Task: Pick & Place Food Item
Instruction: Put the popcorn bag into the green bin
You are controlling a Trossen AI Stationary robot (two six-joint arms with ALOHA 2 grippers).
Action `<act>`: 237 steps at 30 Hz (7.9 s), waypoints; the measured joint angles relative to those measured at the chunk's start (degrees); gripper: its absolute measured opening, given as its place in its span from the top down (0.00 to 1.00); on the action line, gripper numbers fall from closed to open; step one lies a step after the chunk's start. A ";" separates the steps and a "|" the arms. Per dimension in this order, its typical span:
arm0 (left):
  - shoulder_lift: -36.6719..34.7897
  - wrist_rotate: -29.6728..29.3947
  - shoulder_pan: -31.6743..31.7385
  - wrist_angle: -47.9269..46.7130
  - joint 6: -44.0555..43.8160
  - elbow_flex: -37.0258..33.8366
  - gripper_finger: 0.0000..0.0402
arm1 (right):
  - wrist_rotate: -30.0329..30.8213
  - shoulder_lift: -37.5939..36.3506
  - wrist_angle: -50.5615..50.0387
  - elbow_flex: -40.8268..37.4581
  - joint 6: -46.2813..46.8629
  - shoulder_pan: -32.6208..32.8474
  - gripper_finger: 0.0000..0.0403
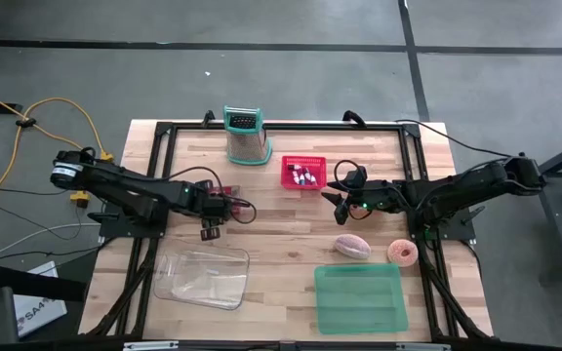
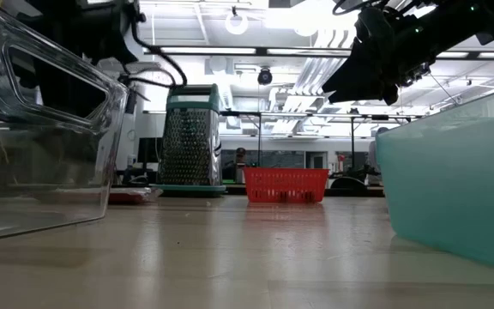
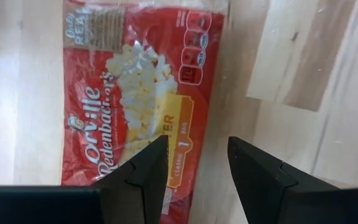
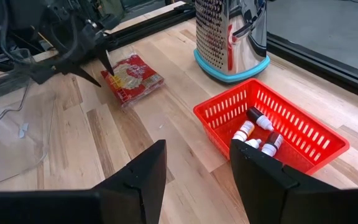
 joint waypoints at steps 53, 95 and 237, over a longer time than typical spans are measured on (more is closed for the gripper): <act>9.62 -12.68 -0.53 1.71 -2.29 -0.17 0.65 | -0.01 0.00 -0.02 -0.02 0.00 0.00 0.59; 13.27 -18.76 1.99 3.88 -4.00 0.06 0.65 | -0.01 0.00 0.00 -0.02 0.00 0.00 0.59; 19.17 -32.07 5.53 9.98 -1.53 -0.09 0.67 | -0.02 0.00 -0.02 -0.02 0.00 0.01 0.59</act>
